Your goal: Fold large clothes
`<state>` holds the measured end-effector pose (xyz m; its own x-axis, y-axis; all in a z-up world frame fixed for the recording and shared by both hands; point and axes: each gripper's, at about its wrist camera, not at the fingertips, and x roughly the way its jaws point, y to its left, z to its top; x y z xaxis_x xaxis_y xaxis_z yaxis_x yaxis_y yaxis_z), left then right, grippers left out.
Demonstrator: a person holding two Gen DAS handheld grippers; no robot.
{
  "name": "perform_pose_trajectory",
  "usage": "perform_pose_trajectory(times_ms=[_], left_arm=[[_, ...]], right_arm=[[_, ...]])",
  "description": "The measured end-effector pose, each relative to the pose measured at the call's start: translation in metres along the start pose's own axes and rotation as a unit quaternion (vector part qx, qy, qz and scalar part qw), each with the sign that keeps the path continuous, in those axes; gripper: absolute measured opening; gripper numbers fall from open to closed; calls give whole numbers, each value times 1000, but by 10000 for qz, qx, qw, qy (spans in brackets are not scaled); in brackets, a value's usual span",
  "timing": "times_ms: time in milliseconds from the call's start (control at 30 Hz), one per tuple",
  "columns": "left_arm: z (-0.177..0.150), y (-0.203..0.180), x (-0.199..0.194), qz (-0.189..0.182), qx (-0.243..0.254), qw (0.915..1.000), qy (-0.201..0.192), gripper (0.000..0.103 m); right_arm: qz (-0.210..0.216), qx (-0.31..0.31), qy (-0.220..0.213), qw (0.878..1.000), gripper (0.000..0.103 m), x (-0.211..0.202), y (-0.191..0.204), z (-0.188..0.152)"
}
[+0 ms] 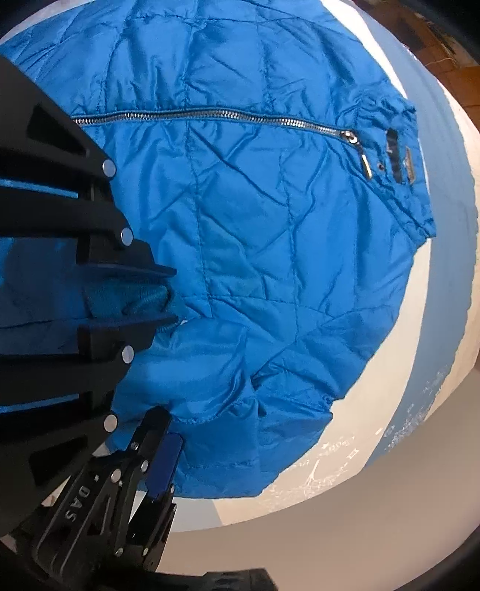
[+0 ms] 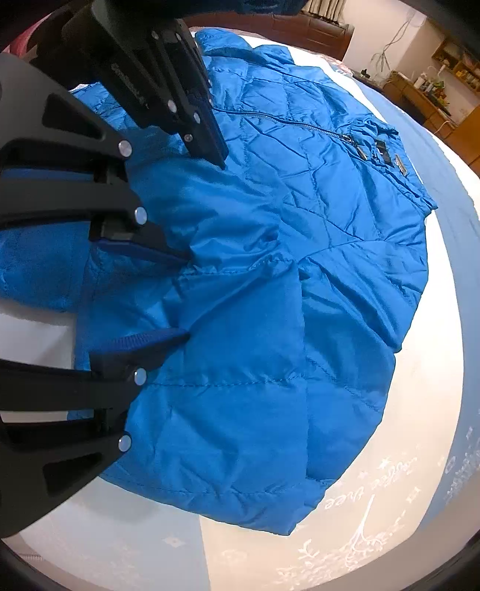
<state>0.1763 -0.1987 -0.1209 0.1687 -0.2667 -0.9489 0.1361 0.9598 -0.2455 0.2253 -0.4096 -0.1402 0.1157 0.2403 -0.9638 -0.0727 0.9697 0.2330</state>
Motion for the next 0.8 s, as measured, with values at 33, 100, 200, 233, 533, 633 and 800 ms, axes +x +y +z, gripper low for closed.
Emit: perform_pose_trajectory(times_ms=[33, 100, 200, 233, 533, 633, 800], left_arm=[[3, 1, 2, -2, -26, 10000, 21, 18], [4, 5, 3, 117, -88, 9999, 49, 39], [6, 11, 2, 177, -111, 9997, 92, 50], [6, 17, 0, 85, -177, 9997, 146, 52], [6, 21, 10, -85, -447, 9990, 20, 78], [12, 0, 17, -112, -407, 9991, 43, 77], [19, -23, 25, -448, -218, 9987, 93, 2]], right_arm=[[4, 2, -8, 10000, 36, 0, 0, 0], [-18, 20, -30, 10000, 35, -2, -2, -1], [-33, 41, -77, 10000, 35, -7, -5, -3], [-47, 45, -90, 9999, 35, -9, -6, -4], [-49, 94, -135, 9999, 36, -12, -16, -11], [-85, 75, -115, 9999, 36, -11, -16, -12], [-103, 125, -166, 9997, 36, -16, -19, -10]])
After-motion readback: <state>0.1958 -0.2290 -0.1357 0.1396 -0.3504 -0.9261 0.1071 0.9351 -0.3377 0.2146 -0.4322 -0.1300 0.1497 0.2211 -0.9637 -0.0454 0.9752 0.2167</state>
